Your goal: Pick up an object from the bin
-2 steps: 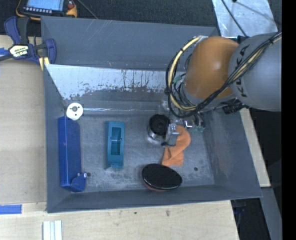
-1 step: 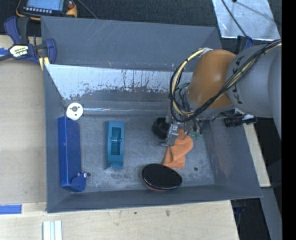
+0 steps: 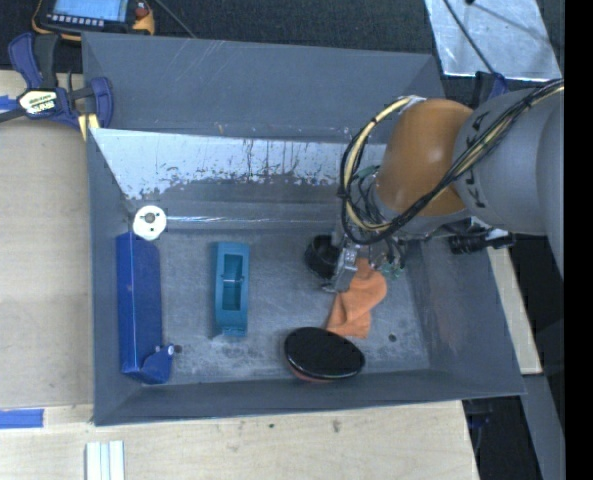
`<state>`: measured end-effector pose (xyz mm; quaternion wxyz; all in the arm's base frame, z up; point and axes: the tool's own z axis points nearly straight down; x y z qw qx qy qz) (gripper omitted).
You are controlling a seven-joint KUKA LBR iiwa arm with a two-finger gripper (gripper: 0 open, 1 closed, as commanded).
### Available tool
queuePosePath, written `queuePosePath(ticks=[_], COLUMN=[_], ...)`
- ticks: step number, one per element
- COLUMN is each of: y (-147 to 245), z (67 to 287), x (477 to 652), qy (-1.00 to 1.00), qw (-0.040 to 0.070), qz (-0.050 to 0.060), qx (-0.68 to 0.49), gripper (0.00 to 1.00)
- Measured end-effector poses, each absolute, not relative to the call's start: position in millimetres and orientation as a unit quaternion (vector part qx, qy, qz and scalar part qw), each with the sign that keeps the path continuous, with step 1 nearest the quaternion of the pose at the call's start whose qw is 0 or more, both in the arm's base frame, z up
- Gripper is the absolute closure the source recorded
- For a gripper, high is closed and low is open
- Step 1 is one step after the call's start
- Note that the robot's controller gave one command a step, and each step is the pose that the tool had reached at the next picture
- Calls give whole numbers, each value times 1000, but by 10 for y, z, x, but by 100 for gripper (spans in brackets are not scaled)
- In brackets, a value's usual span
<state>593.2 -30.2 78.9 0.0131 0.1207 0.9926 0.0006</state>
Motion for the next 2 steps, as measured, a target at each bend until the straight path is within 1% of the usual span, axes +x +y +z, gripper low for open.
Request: queuePosePath(ticks=[1, 2], y=[-309, -239], z=[1325, 2077], x=[5876, 5781], qy=[993, 991], qw=[0, 0], qz=[0, 0], qx=[121, 137], gripper=[100, 100])
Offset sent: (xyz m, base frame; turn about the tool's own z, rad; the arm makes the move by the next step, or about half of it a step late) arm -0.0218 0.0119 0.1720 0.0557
